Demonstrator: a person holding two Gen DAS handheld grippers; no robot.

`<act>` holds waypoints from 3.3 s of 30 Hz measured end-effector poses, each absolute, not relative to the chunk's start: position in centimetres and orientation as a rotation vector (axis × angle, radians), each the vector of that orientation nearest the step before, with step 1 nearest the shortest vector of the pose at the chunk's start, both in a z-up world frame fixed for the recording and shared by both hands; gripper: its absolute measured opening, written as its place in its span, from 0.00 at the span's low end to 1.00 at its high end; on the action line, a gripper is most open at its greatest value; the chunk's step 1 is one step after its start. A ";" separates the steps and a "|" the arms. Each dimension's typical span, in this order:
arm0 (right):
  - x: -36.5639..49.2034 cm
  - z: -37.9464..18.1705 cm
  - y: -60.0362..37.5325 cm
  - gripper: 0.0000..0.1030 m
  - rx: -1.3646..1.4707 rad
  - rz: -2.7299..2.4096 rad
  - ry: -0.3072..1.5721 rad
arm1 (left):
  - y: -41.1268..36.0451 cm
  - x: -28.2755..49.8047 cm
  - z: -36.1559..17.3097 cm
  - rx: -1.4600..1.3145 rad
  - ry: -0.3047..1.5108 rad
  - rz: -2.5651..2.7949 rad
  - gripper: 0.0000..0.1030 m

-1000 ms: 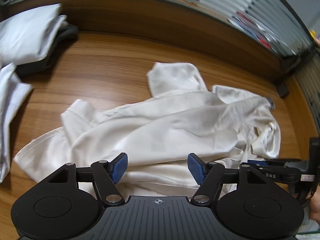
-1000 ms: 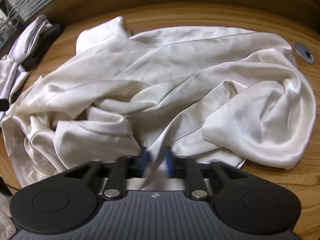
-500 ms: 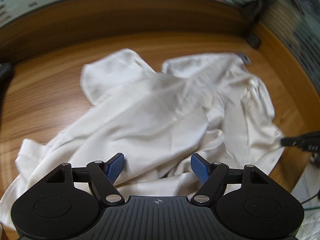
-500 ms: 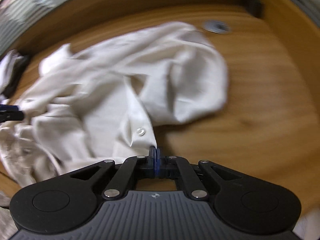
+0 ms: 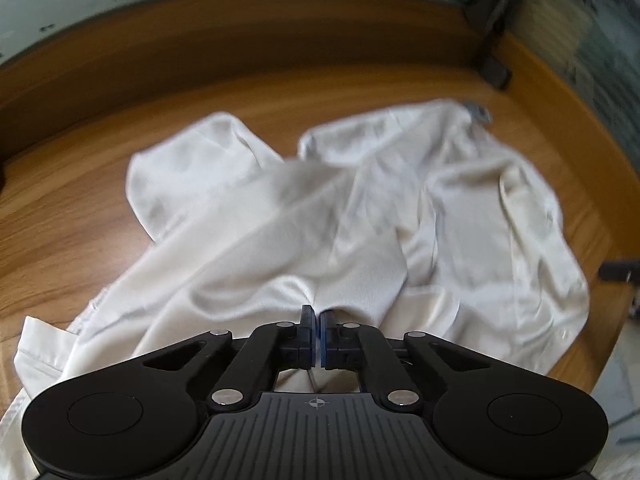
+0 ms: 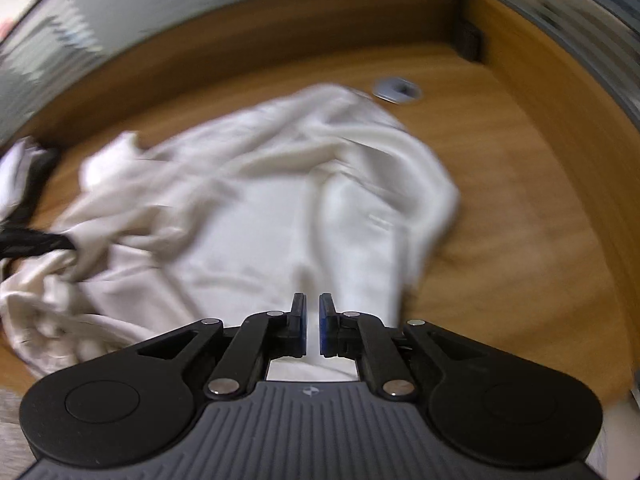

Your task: Fold clothes

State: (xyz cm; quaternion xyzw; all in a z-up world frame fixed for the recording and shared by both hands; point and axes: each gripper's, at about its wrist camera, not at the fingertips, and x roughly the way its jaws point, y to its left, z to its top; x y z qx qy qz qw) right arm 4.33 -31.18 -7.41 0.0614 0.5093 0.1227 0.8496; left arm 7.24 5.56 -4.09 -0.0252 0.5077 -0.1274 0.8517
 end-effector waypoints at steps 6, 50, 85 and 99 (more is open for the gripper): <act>6.9 -5.8 -24.3 0.19 0.065 0.550 1.043 | 7.5 7.9 -1.5 -0.131 0.988 -0.196 0.03; 11.4 -7.4 -14.5 0.19 -0.048 0.797 1.216 | 11.3 9.1 -0.9 -0.377 1.016 -0.153 0.36; 7.5 -1.4 -22.8 0.18 -0.217 0.945 1.102 | 3.7 -0.5 -0.7 -0.365 1.098 -0.050 0.65; 11.1 -12.0 -16.8 0.10 -0.325 0.990 1.257 | -0.2 -2.2 -0.5 -0.329 1.072 0.082 0.67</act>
